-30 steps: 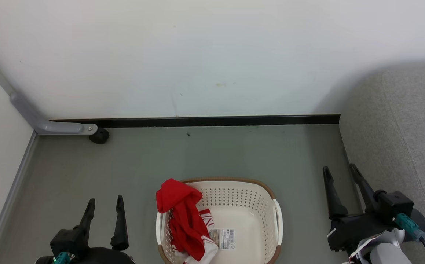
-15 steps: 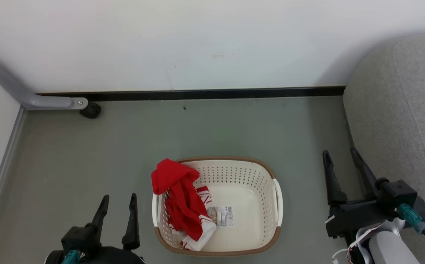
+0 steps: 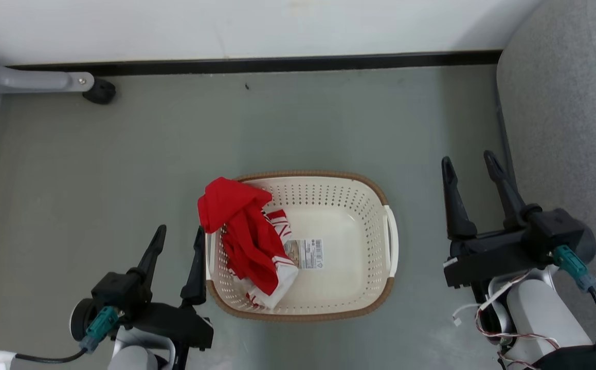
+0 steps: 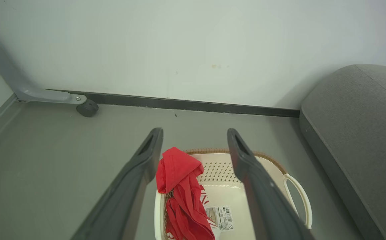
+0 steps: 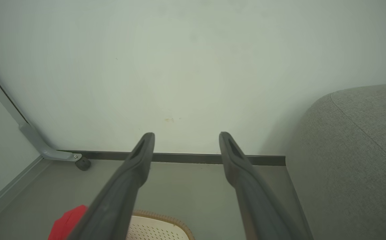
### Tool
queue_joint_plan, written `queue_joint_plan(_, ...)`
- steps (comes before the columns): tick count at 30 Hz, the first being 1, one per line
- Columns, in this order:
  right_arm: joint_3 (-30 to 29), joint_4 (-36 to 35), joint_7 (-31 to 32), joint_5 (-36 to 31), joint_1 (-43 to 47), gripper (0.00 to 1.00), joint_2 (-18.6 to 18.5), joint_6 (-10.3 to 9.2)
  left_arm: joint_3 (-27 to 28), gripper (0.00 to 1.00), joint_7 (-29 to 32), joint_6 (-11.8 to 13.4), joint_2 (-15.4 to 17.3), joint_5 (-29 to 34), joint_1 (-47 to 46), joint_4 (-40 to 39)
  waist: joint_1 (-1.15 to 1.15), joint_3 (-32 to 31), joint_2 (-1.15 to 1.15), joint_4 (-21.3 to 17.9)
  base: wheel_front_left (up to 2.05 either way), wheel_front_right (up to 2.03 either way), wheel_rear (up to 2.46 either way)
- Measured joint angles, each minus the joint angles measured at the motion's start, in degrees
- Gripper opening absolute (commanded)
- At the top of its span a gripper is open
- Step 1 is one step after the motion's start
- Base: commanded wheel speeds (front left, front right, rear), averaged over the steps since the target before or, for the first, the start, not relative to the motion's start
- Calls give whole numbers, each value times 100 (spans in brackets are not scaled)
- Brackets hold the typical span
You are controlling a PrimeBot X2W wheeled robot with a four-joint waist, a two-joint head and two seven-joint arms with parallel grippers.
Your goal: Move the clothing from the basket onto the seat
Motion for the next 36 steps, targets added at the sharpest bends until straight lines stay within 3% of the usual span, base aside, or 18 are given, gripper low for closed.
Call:
queue_joint_plan(16,266,-238,-1,-100,-722,100,-12,-194,-171,100,0,-202,-8,159,-1059,539,0,1140,0,-151,0,0,0)
queue_joint_plan(29,412,-387,-42,-148,-1070,100,-20,-328,-441,100,0,-253,168,510,-2119,1172,0,1928,0,-458,0,0,0)
queue_joint_plan(36,550,-401,-42,-137,-1206,100,-19,-393,-758,100,11,-293,423,978,-2639,1792,0,2248,0,-612,0,0,0)
